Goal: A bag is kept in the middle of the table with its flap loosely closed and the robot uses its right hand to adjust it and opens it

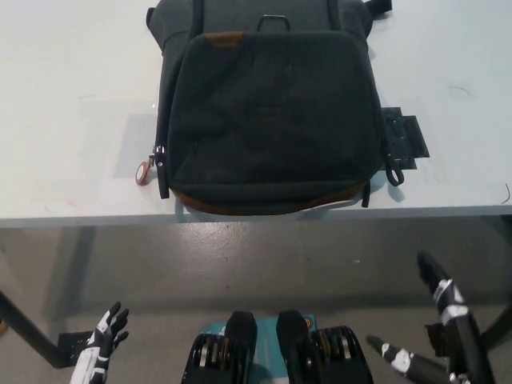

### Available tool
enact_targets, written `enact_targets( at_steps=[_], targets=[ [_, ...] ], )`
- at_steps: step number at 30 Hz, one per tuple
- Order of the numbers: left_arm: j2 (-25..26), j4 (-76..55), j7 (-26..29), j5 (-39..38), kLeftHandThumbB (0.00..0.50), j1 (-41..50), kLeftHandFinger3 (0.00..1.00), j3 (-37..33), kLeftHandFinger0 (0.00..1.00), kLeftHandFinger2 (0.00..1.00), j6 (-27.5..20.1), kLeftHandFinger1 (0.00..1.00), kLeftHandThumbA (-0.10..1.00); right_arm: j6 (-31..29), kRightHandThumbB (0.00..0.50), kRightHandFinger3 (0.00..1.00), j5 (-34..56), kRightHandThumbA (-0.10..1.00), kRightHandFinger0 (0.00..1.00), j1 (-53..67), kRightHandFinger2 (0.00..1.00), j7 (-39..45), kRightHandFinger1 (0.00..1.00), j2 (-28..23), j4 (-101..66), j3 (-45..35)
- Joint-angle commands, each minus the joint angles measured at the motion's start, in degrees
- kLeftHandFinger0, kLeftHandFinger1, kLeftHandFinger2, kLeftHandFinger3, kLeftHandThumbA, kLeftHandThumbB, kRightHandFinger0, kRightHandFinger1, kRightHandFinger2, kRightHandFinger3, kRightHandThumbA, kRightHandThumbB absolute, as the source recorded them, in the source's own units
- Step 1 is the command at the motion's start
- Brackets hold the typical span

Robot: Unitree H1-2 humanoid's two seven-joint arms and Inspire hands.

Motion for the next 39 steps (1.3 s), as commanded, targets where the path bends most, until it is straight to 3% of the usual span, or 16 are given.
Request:
enact_targets(
  at_steps=[1, 7, 14, 17, 22, 26, 28, 31, 39],
  targets=[
    [1.1, -1.9, 0.3, 0.7, 0.5, -1.9, 1.0, 0.4, 1.0, 1.0, -3.5, 1.0, 1.0, 1.5, 0.244, 1.0, 0.8, 1.0, 1.0, -6.7, 1.0, 1.1, 1.0, -1.1, -5.0, -1.0],
    [1.4, -1.6, 0.2, 1.0, 0.5, -3.9, 1.0, 0.3, 1.0, 1.0, -3.5, 1.0, 1.0, 7.5, 0.315, 1.0, 2.6, 1.0, 1.0, -16.0, 1.0, 0.8, 1.0, -1.3, -5.4, -3.0],
    [1.6, -1.1, -0.6, -0.1, 0.5, -4.9, 1.0, 0.4, 1.0, 1.0, -3.5, 1.0, 1.0, 13.6, 0.275, 1.0, 0.5, 1.0, 1.0, -25.9, 1.0, 0.8, 1.0, -2.0, -4.4, -4.6],
    [1.5, -1.0, -0.9, -0.7, 0.5, -4.7, 1.0, 0.3, 1.0, 1.0, -3.5, 1.0, 1.0, 16.3, 0.206, 1.0, 0.9, 1.0, 1.0, -30.9, 1.0, 0.7, 1.0, -1.3, -2.1, -4.5],
    [1.3, -0.2, -1.4, -0.6, 0.5, -4.7, 1.0, 0.0, 1.0, 1.0, -3.5, 1.0, 1.0, 21.8, 0.183, 1.0, 0.4, 0.95, 1.0, -36.6, 1.0, 0.9, 1.0, 0.1, 2.0, -3.5],
    [1.2, -0.1, -1.1, 0.0, 0.5, -4.3, 1.0, 0.0, 1.0, 1.0, -3.5, 1.0, 1.0, 21.4, 0.227, 1.0, 2.1, 0.98, 1.0, -41.4, 1.0, 2.5, 1.0, 0.4, 9.2, -2.5],
    [1.3, -0.2, -1.5, -0.7, 0.5, -4.0, 1.0, 0.0, 0.99, 1.0, -3.5, 1.0, 1.0, 21.6, 0.278, 1.0, 5.0, 1.0, 1.0, -43.6, 1.0, 4.3, 1.0, 0.5, 12.7, -2.5],
    [1.1, -0.4, -1.9, -1.3, 0.5, -3.6, 1.0, 0.0, 0.97, 1.0, -3.5, 1.0, 1.0, 22.1, 0.237, 1.0, 7.1, 1.0, 1.0, -46.3, 1.0, 6.4, 1.0, 0.1, 16.6, -2.6],
    [1.1, -0.5, -2.5, -1.9, 0.5, -3.1, 1.0, 0.3, 0.95, 1.0, -3.5, 1.0, 1.0, 22.0, 0.323, 1.0, 8.6, 1.0, 1.0, -49.8, 1.0, 8.9, 1.0, -0.5, 21.7, -2.7]
  ],
)
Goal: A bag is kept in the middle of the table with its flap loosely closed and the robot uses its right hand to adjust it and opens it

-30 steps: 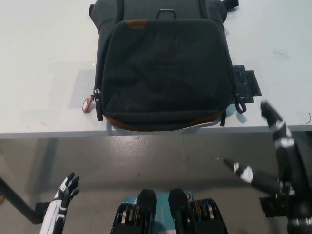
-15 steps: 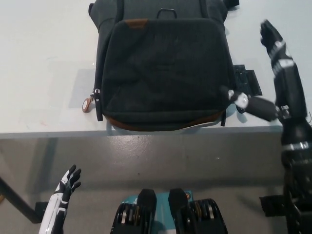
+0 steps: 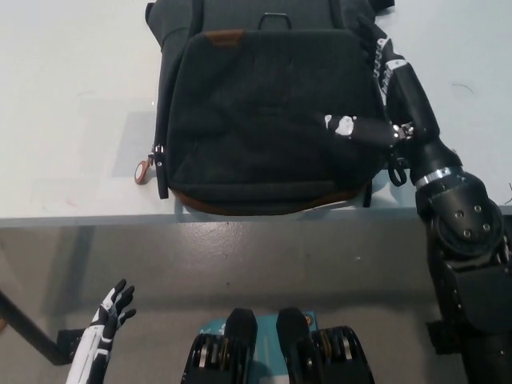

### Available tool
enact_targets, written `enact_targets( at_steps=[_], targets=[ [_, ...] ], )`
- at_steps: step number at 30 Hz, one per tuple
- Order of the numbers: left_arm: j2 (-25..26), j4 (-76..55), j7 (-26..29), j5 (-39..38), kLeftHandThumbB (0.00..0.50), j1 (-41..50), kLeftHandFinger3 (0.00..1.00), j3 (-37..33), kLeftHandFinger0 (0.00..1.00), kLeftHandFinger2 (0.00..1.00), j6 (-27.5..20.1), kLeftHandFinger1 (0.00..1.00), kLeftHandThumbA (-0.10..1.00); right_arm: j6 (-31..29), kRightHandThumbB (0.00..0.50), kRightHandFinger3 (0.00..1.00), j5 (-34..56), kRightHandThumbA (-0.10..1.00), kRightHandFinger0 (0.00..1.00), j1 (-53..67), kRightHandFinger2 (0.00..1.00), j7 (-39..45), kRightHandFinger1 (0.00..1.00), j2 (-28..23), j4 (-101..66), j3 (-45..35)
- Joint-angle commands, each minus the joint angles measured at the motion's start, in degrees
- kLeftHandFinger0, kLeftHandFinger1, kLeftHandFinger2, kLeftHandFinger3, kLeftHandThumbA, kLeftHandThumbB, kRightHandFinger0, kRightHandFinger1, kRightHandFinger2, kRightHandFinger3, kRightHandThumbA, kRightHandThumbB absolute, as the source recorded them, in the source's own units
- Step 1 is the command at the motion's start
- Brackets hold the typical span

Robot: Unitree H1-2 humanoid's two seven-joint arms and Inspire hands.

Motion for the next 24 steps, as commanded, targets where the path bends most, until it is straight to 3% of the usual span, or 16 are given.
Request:
enact_targets(
  at_steps=[1, 9, 10, 17, 22, 23, 24],
  targets=[
    [0.7, -1.1, -1.2, -1.8, 0.5, 0.3, 1.0, 0.3, 0.95, 1.0, -2.3, 1.0, 1.0, 0.2, 0.325, 1.0, 2.8, 1.0, 1.0, -4.2, 1.0, 3.1, 1.0, -0.8, 1.5, 0.1],
    [1.1, -1.6, -2.3, -2.8, 0.5, 0.4, 1.0, 1.1, 0.93, 1.0, -2.3, 1.0, 0.99, 0.6, 0.328, 1.0, 3.0, 1.0, 1.0, -4.5, 1.0, 5.0, 1.0, -2.6, 2.6, 0.4],
    [1.1, -1.7, -2.5, -3.0, 0.5, 0.5, 1.0, 1.2, 0.92, 1.0, -2.3, 1.0, 0.99, 0.7, 0.349, 1.0, 3.3, 1.0, 1.0, -4.5, 1.0, 5.2, 1.0, -2.8, 2.6, 0.3],
    [0.9, -1.6, -3.2, -3.3, 0.5, 0.6, 1.0, 1.8, 0.92, 1.0, -2.3, 1.0, 0.98, 0.9, 0.368, 1.0, 3.6, 1.0, 1.0, -5.3, 1.0, 5.9, 1.0, -3.9, 3.0, -0.2],
    [0.7, -1.4, -3.9, -3.5, 0.5, 0.6, 1.0, 2.1, 0.92, 1.0, -2.3, 1.0, 0.98, 0.4, 0.32, 1.0, 5.3, 0.98, 1.0, -6.9, 1.0, 6.9, 1.0, -3.2, 7.4, -0.8],
    [0.7, -1.3, -4.0, -3.6, 0.5, 0.6, 1.0, 2.1, 0.92, 1.0, -2.3, 1.0, 0.97, 0.4, 0.269, 1.0, 5.5, 0.95, 1.0, -7.0, 1.0, 7.0, 1.0, -3.0, 7.9, -0.9],
    [0.7, -1.3, -4.1, -3.4, 0.5, 0.7, 1.0, 2.0, 0.92, 1.0, -2.3, 1.0, 0.97, 1.1, 0.285, 1.0, 7.9, 0.94, 1.0, -7.6, 1.0, 8.3, 1.0, -2.1, 10.3, -1.6]
  ],
)
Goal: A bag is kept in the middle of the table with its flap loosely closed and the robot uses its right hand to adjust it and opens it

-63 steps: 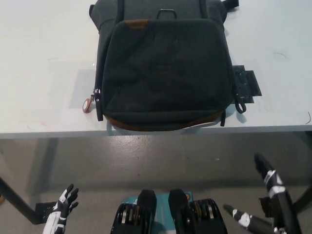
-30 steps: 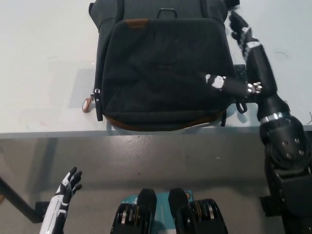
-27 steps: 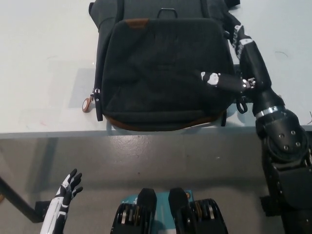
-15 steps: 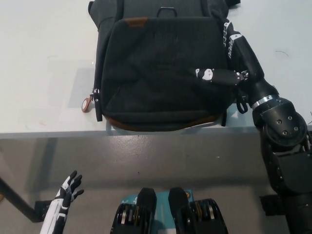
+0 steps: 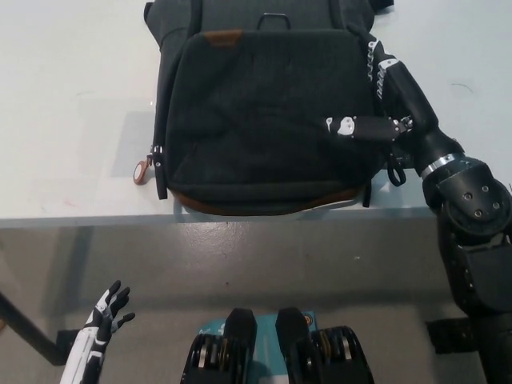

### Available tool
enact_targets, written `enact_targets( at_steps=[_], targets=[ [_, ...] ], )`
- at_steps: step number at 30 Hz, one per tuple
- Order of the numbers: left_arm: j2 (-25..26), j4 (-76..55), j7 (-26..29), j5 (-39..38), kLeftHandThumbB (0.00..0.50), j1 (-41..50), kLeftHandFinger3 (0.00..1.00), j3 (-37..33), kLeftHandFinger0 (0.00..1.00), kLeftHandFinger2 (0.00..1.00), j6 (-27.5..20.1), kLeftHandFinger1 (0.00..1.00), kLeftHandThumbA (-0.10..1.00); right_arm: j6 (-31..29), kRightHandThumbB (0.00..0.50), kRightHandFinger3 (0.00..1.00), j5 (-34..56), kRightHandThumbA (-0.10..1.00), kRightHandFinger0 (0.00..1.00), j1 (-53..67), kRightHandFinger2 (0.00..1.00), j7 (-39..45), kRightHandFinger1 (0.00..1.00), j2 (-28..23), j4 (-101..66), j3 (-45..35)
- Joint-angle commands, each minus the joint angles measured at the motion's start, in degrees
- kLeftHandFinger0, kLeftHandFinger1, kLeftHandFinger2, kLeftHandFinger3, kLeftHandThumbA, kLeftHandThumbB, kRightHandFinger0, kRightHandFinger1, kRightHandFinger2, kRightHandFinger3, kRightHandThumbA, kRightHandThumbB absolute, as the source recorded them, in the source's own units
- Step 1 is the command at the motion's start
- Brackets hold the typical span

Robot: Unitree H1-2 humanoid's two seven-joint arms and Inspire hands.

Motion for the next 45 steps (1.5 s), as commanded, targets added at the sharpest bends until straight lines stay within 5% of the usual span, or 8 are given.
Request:
enact_targets(
  at_steps=[1, 11, 12, 13, 17, 25, 32, 45],
  targets=[
    [0.7, -1.2, -1.3, -1.0, 0.5, 0.4, 1.0, 0.2, 0.93, 1.0, -2.3, 1.0, 0.97, 0.3, 0.279, 1.0, 6.3, 0.91, 1.0, -5.1, 1.0, 3.9, 1.0, 1.1, 4.9, -1.8],
    [1.1, -1.0, -0.4, 1.0, 0.5, -0.1, 1.0, 0.3, 0.92, 1.0, -2.3, 1.0, 0.99, -3.5, 0.322, 1.0, 7.9, 0.87, 0.96, -7.6, 1.0, 9.3, 0.99, 1.7, 17.1, -0.8],
    [1.1, -0.8, 0.6, 2.1, 0.5, -0.3, 1.0, 0.2, 0.91, 1.0, -2.3, 1.0, 1.0, -0.6, 0.347, 0.7, 10.1, 0.67, 0.72, -7.8, 0.69, 10.2, 0.69, 2.4, 17.2, -1.7],
    [1.2, -0.6, 0.9, 2.4, 0.5, -0.5, 1.0, 0.1, 0.91, 1.0, -2.3, 1.0, 1.0, 1.1, 0.332, 0.26, 11.4, 0.3, 0.22, -7.8, 0.24, 10.0, 0.19, 3.3, 16.9, -2.5],
    [1.3, 0.0, 0.9, 2.4, 0.5, -0.9, 1.0, 0.2, 0.91, 1.0, -2.3, 1.0, 1.0, -1.2, 0.221, 0.41, 1.9, -0.09, 0.02, -6.2, 0.53, 1.9, 0.3, 3.8, 12.0, 1.3],
    [1.7, 0.0, 0.6, 2.6, 0.5, -1.3, 1.0, -0.3, 0.91, 1.0, -2.3, 1.0, 0.99, 0.8, 0.122, 0.68, 1.6, -0.1, 0.12, -4.2, 0.6, -1.4, 0.42, 4.3, 7.1, 0.5],
    [1.6, -0.2, 0.6, 2.7, 0.5, -1.6, 1.0, -0.4, 0.89, 0.99, -2.3, 1.0, 0.98, -2.5, 0.127, 0.62, -0.8, -0.1, 0.12, -1.8, 0.53, -4.6, 0.4, 4.8, 3.4, 0.7],
    [2.0, 0.4, 0.7, 3.4, 0.5, -2.6, 0.95, -0.8, 0.84, 0.91, -2.3, 0.94, 1.0, -11.6, 0.09, 0.79, -7.2, -0.1, 0.07, 9.7, 0.77, -8.7, 0.52, 6.3, -13.1, 2.4]
  ],
)
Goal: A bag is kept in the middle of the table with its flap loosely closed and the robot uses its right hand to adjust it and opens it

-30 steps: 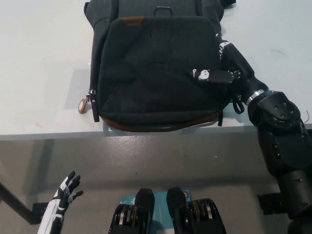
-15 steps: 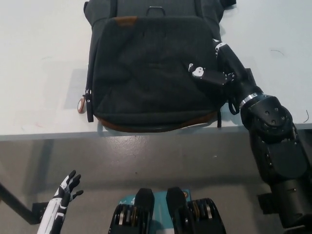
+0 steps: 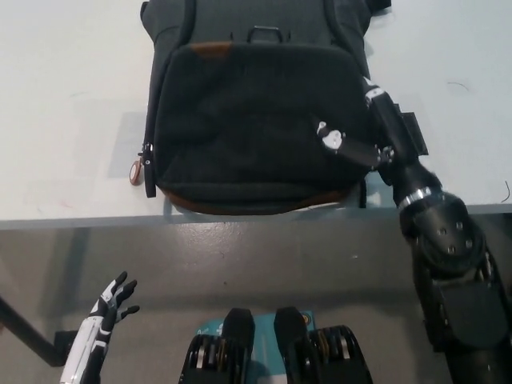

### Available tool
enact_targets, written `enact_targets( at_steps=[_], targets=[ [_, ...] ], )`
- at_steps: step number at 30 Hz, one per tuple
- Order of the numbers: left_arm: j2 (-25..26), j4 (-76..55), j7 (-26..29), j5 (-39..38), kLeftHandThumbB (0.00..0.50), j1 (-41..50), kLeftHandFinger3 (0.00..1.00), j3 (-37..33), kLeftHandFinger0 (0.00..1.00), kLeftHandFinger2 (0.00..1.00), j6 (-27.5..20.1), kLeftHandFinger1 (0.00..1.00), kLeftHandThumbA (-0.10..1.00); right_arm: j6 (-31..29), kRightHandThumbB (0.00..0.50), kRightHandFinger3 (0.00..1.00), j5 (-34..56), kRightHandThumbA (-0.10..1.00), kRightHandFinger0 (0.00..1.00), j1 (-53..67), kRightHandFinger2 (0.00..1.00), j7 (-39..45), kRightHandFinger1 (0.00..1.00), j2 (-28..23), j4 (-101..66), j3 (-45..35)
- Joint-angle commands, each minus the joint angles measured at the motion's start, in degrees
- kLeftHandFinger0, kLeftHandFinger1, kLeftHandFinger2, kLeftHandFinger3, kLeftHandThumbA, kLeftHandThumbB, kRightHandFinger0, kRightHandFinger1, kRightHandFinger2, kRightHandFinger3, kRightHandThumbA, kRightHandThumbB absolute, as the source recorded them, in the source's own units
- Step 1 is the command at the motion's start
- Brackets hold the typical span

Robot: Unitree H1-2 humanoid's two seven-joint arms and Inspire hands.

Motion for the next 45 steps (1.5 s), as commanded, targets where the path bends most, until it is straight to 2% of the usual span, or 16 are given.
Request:
enact_targets(
  at_steps=[1, 8, 14, 15, 16, 18, 19, 20, 21, 22, 23, 24, 29, 31, 39, 45],
  targets=[
    [1.4, -0.2, 0.7, 0.6, 0.5, -0.5, 0.95, -0.5, 0.84, 0.9, -2.3, 0.93, 1.0, -9.1, 0.083, 0.79, -4.1, -0.1, 0.07, 1.7, 0.77, -3.2, 0.52, 1.2, -5.9, 1.1],
    [2.0, 0.1, 0.7, 1.3, 0.5, -1.4, 0.92, -1.1, 0.85, 0.88, -2.3, 0.92, 1.0, -15.6, 0.083, 0.77, -11.6, -0.1, 0.12, 9.6, 0.81, -6.4, 0.52, 1.0, -8.2, 4.3],
    [2.5, 0.2, 0.5, 1.1, 0.5, -1.9, 0.88, -1.3, 0.9, 0.88, -2.3, 0.95, 1.0, -21.0, 0.153, 0.82, -13.8, -0.1, 0.17, 14.0, 0.88, -7.3, 0.55, 0.0, -5.7, 6.3],
    [2.6, 0.2, 0.6, 1.1, 0.5, -2.0, 0.88, -1.3, 0.91, 0.88, -2.3, 0.96, 1.0, -21.5, 0.162, 0.78, -13.2, -0.1, 0.19, 14.3, 0.85, -6.9, 0.55, -0.3, -5.2, 6.4],
    [2.7, 0.3, 0.6, 1.2, 0.5, -2.2, 0.87, -1.4, 0.93, 0.88, -2.3, 0.97, 1.0, -21.9, 0.169, 0.68, -12.2, -0.1, 0.21, 14.8, 0.77, -6.0, 0.53, -0.7, -4.6, 6.6],
    [2.8, 0.5, 0.7, 1.6, 0.5, -2.3, 0.87, -1.5, 0.96, 0.89, -2.3, 0.98, 1.0, -21.8, 0.174, 0.62, -10.9, 0.05, 0.31, 16.5, 0.66, -4.5, 0.55, -1.6, -4.0, 6.9],
    [2.8, 0.6, 0.8, 1.7, 0.5, -2.6, 0.87, -1.6, 0.96, 0.89, -2.3, 0.99, 1.0, -21.5, 0.177, 0.56, -10.7, 0.11, 0.31, 16.7, 0.57, -4.2, 0.49, -2.0, -4.1, 6.9],
    [3.0, 0.7, 0.7, 1.9, 0.5, -2.9, 0.87, -1.8, 0.98, 0.9, -2.3, 1.0, 1.0, -19.8, 0.198, 0.71, -10.7, 0.24, 0.47, 17.9, 0.7, -3.1, 0.63, -2.9, -5.2, 7.3],
    [3.0, 0.8, 0.7, 1.8, 0.5, -3.0, 0.87, -1.8, 0.98, 0.9, -2.3, 1.0, 1.0, -19.5, 0.201, 0.72, -10.9, 0.28, 0.49, 18.4, 0.68, -2.7, 0.62, -3.4, -5.5, 7.5],
    [3.0, 0.8, 0.6, 1.5, 0.5, -3.1, 0.86, -1.8, 0.99, 0.89, -2.3, 1.0, 1.0, -17.5, 0.221, 0.97, -11.3, 0.46, 0.69, 19.3, 0.95, -0.9, 0.84, -4.9, -6.8, 8.4],
    [3.1, 0.9, 0.6, 1.5, 0.5, -3.3, 0.86, -1.8, 0.99, 0.89, -2.3, 1.0, 1.0, -17.3, 0.232, 1.0, -11.1, 0.52, 0.85, 19.8, 1.0, 0.2, 0.98, -5.8, -7.2, 9.0],
    [3.2, 0.9, 0.5, 1.5, 0.5, -3.4, 0.86, -1.8, 1.0, 0.89, -2.3, 1.0, 1.0, -17.4, 0.255, 1.0, -10.9, 0.59, 0.99, 20.7, 1.0, 1.0, 1.0, -6.9, -7.5, 9.6],
    [3.3, 1.5, 0.3, 1.0, 0.5, -4.5, 0.86, -1.8, 1.0, 0.89, -2.3, 1.0, 1.0, -15.0, 0.32, 1.0, -13.0, 0.77, 1.0, 23.9, 1.0, 3.0, 1.0, -10.7, -9.7, 11.2],
    [3.4, 1.6, 0.4, 1.1, 0.5, -4.8, 0.86, -1.8, 1.0, 0.88, -2.3, 1.0, 1.0, -15.4, 0.31, 1.0, -13.3, 0.76, 1.0, 24.8, 1.0, 3.0, 1.0, -11.4, -9.8, 11.5],
    [3.6, 2.3, 0.3, 1.5, 0.5, -6.1, 0.85, -2.0, 1.0, 0.87, -2.3, 1.0, 1.0, -15.9, 0.326, 1.0, -12.2, 0.86, 1.0, 30.4, 1.0, 2.9, 1.0, -13.1, -10.7, 10.9],
    [3.8, 2.5, 0.6, 1.5, 0.5, -6.1, 0.86, -2.3, 1.0, 0.86, -2.3, 1.0, 1.0, -14.8, 0.31, 1.0, -9.4, 0.91, 1.0, 33.6, 1.0, 2.8, 1.0, -13.0, -10.6, 8.9]
  ],
)
